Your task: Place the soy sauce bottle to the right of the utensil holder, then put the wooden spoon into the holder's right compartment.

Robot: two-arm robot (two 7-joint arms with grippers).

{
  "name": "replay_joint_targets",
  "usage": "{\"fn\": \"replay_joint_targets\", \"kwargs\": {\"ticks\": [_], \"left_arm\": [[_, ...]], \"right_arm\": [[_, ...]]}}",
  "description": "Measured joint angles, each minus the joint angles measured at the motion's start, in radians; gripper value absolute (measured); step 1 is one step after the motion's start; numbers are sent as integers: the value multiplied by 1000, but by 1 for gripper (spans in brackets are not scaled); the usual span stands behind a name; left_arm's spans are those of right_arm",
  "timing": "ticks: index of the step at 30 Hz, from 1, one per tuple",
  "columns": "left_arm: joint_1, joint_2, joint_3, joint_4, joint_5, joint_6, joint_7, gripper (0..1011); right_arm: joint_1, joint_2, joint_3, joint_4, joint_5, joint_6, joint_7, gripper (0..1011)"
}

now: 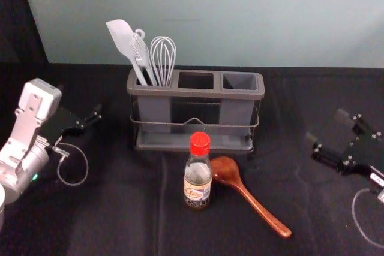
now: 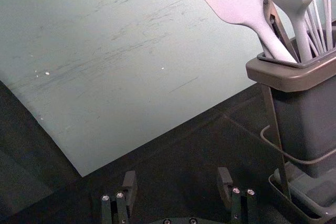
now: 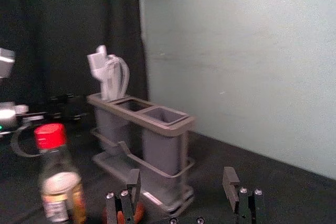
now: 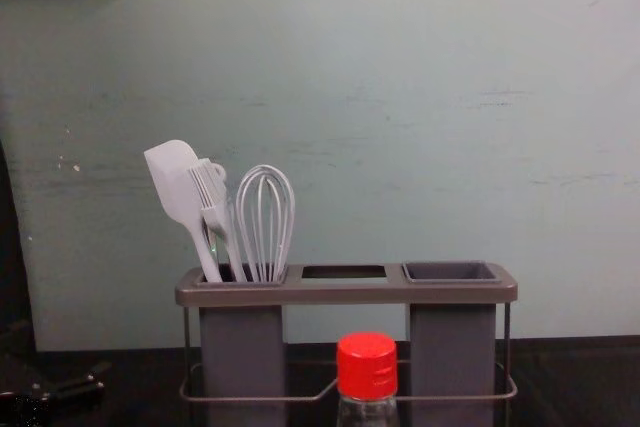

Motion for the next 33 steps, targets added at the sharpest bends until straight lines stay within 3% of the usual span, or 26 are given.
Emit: {"fn": "replay_joint_targets", "kwargs": {"ticks": [7, 15, 25, 33], "left_arm": [[0, 0, 0, 0, 0, 0, 0, 1005], [0, 0, 0, 0, 0, 0, 0, 1005], [0, 0, 0, 0, 0, 0, 0, 1005], [0, 0, 0, 0, 0, 0, 0, 1005]], "right_arm": [[19, 6, -28, 0, 53, 59, 119, 1004], [79, -30, -83, 23, 65, 116, 203, 1004], [186, -64, -173, 44, 4, 168, 232, 1004], [248, -69, -229, 36, -45, 198, 243, 1004]]}}
